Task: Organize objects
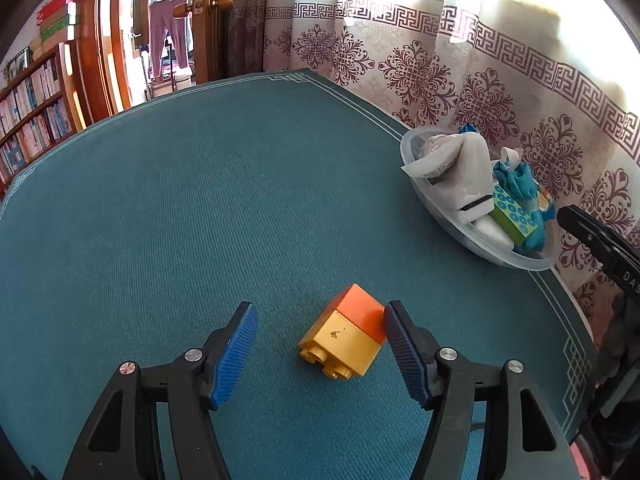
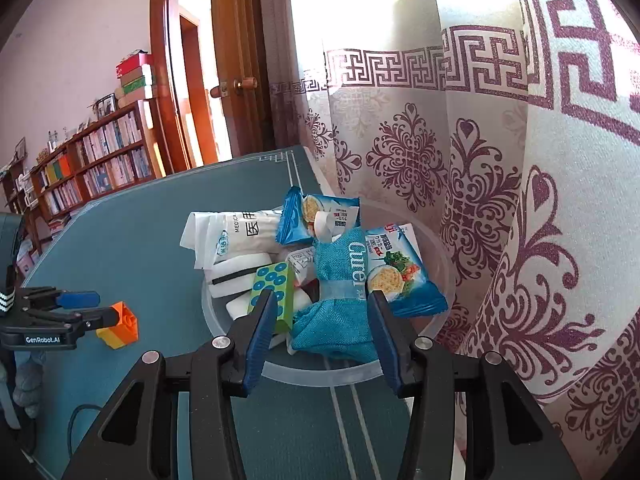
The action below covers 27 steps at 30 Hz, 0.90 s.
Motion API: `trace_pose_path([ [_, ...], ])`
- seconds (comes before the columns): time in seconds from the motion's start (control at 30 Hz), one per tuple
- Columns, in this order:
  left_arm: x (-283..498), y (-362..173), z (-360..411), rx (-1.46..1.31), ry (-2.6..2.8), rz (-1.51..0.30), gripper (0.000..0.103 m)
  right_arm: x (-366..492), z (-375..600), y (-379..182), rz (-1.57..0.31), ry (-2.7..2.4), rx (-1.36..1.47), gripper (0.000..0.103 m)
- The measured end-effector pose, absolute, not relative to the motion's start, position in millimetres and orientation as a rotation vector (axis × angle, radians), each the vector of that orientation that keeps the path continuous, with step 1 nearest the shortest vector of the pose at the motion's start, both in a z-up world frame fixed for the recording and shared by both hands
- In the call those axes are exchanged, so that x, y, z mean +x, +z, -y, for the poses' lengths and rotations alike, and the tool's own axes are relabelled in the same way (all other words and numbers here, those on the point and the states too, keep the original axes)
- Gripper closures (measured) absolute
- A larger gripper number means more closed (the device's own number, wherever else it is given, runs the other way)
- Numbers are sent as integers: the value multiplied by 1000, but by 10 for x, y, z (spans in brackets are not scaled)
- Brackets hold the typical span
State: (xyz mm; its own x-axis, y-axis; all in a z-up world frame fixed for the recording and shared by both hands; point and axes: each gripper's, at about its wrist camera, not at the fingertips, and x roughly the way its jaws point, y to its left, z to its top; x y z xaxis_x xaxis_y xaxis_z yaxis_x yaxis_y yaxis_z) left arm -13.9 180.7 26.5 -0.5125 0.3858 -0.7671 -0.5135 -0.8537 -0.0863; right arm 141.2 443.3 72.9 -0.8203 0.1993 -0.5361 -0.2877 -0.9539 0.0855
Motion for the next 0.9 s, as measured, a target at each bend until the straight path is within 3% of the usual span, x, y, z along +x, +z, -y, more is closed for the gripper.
trace_pose_path([
  [0.2,-80,187,-1882,-1147,2321,-239,35,1425,-4446,737,-249,2774,-788,54],
  [0.37,-81,74,-1942,-1180,2289,-261,61,1422,-4443,723,-251,2777,-798,54],
  [0.47,-68,52,-1982,-1177,2284,-277,67,1422,-4437,723,-250,2778,-798,54],
  [0.9,120,490,-2468,-1004,2207,-332,70,1468,-4545,770,-287,2772,-764,54],
])
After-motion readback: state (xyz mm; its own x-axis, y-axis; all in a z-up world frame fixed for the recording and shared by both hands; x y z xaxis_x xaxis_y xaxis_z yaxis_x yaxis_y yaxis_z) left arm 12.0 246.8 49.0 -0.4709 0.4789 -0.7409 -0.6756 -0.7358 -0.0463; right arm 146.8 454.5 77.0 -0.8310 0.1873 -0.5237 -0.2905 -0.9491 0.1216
